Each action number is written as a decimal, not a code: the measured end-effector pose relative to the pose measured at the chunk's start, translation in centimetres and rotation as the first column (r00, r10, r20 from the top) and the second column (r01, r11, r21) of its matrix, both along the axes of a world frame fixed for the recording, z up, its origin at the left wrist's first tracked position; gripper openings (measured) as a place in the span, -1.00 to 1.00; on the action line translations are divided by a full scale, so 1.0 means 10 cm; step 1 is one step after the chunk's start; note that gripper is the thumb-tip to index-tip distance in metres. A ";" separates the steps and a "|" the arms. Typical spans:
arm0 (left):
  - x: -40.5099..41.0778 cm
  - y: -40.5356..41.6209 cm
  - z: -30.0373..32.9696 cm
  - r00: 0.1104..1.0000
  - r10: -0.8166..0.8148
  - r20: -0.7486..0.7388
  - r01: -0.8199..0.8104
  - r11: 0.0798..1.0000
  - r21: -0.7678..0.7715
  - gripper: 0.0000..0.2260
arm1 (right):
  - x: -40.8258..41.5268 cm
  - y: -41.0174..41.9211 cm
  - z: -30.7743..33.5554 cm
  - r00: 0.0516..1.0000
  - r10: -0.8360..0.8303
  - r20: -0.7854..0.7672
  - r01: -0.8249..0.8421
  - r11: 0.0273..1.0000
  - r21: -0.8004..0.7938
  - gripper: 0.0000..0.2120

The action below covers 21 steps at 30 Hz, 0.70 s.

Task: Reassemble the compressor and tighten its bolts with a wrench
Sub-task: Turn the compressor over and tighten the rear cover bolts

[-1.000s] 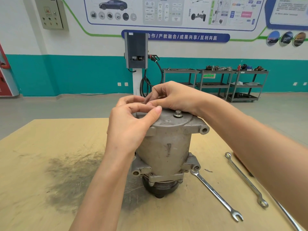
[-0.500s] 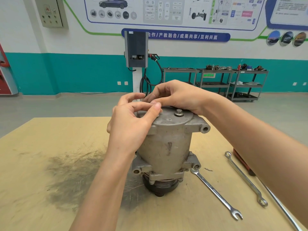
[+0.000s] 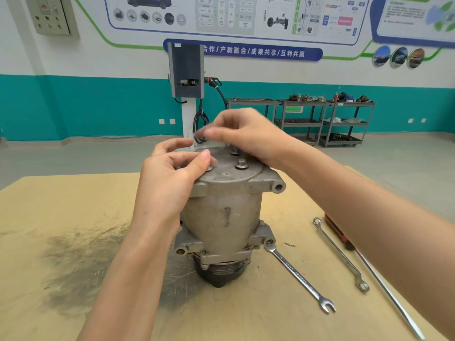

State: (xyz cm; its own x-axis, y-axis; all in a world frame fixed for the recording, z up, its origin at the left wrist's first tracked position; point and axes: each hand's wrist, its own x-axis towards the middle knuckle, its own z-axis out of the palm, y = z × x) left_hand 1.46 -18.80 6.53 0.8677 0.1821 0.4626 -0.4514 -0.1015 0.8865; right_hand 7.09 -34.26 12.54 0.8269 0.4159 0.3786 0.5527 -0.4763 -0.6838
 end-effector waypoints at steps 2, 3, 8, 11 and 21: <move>0.00 0.01 0.00 1.000 -0.006 0.013 0.005 0.999 0.035 -0.74 | -0.06 -0.22 -0.05 0.998 -0.044 0.036 0.034 0.969 0.245 -0.93; 0.00 0.01 -0.01 1.000 -0.010 0.016 0.010 0.999 0.053 -0.71 | -0.09 -0.37 -0.10 0.995 -0.085 0.042 0.068 0.948 0.310 -0.93; 0.01 0.02 0.00 0.999 -0.046 0.017 0.044 0.993 0.107 -0.67 | -0.17 -1.26 -0.77 0.843 -0.539 0.007 0.520 0.809 -0.273 -0.88; 0.01 0.03 0.00 0.998 -0.066 0.022 0.062 0.986 0.154 -0.69 | -0.30 -1.64 -1.22 0.717 -0.694 0.069 0.515 0.461 -0.723 -0.79; 0.03 0.07 -0.02 0.995 -0.086 0.041 0.075 0.972 0.223 -0.71 | -0.50 -1.70 -1.63 0.707 -0.690 0.158 0.377 0.178 -0.909 -0.81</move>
